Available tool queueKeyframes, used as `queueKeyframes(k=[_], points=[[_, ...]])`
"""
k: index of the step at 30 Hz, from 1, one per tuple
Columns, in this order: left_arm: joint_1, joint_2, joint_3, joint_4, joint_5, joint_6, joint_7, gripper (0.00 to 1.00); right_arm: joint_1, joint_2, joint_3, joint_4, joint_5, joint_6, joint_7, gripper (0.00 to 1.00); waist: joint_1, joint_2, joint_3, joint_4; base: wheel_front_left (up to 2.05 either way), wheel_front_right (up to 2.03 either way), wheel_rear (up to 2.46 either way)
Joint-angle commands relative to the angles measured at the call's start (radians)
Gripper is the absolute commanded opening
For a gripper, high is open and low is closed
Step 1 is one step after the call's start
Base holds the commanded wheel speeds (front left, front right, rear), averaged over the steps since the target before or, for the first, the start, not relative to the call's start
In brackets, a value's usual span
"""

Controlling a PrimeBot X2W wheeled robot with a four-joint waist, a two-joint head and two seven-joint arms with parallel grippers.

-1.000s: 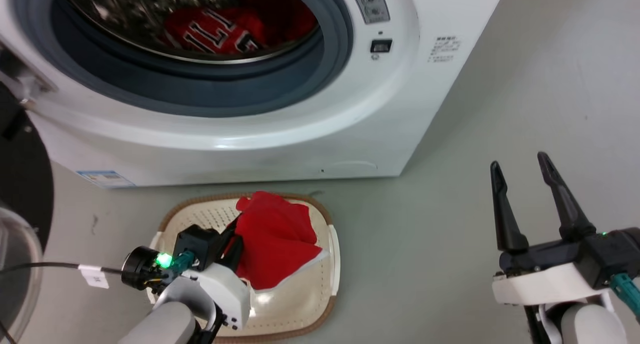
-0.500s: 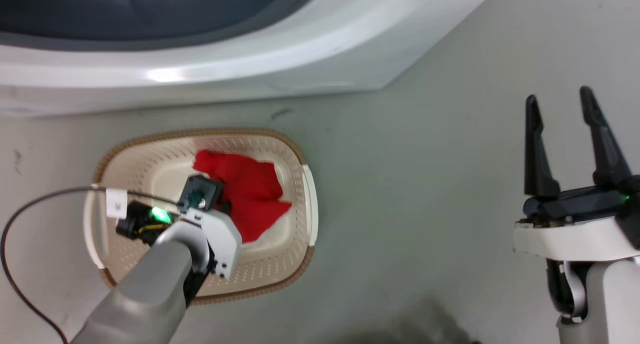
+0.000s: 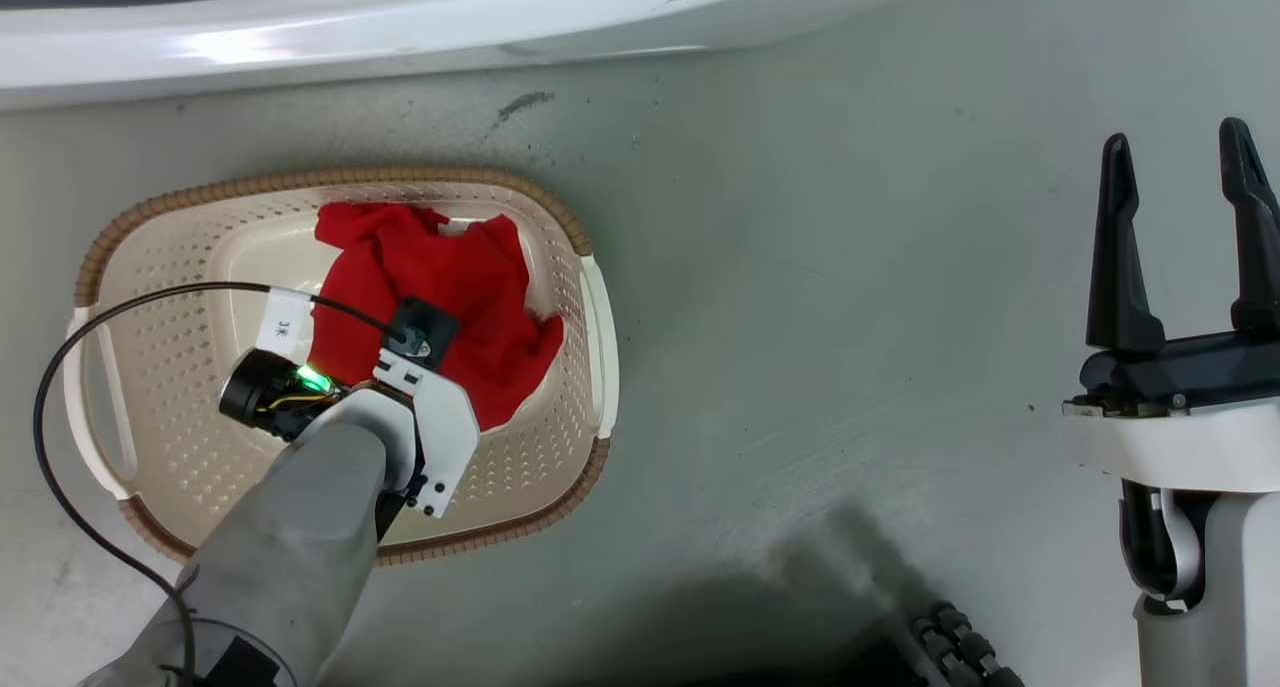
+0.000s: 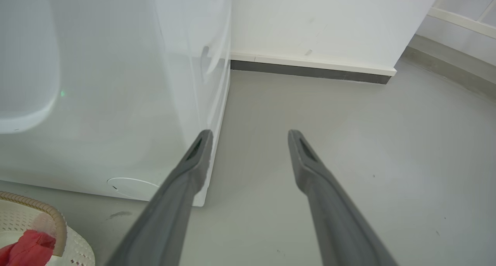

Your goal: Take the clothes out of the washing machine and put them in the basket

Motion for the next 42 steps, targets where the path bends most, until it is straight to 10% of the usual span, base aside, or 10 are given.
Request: queueKeyframes(k=[1, 3, 4, 25, 42], points=[[-0.011, -0.002, -0.003, 0.009, -0.001, -0.003, 0.009, 0.00, -0.022, 0.001, -0.001, -0.002, 0.005, -0.001, -0.002, 1.00, -0.0002, 0.0000, 0.006, 0.002, 0.00, 0.00, 0.00], [-0.007, -0.012, -0.007, 0.018, -0.004, -0.005, 0.021, 0.00, -0.024, 0.001, 0.002, 0.001, 0.001, -0.001, -0.002, 1.00, -0.0002, 0.0000, 0.002, 0.006, 0.00, 0.00, 0.00], [-0.006, -0.015, -0.006, 0.020, -0.004, 0.003, 0.008, 1.00, -0.023, 0.001, 0.004, 0.004, -0.002, -0.001, -0.002, 1.00, -0.0002, 0.0000, -0.003, 0.007, 0.00, 0.00, 0.00], [0.196, -0.074, 0.049, 0.003, -0.090, -0.007, -0.157, 1.00, 0.112, 0.001, 0.044, 0.072, -0.049, -0.001, -0.002, 1.00, -0.0002, 0.0000, -0.360, 0.096, 0.00, 0.00, 0.00], [0.403, 0.055, 0.339, -0.570, 0.042, 0.149, -0.160, 1.00, 0.213, 0.001, 0.078, 0.092, -0.054, -0.001, -0.002, 1.00, -0.0002, 0.0000, -0.535, 0.114, 0.00, 0.00, 0.00]])
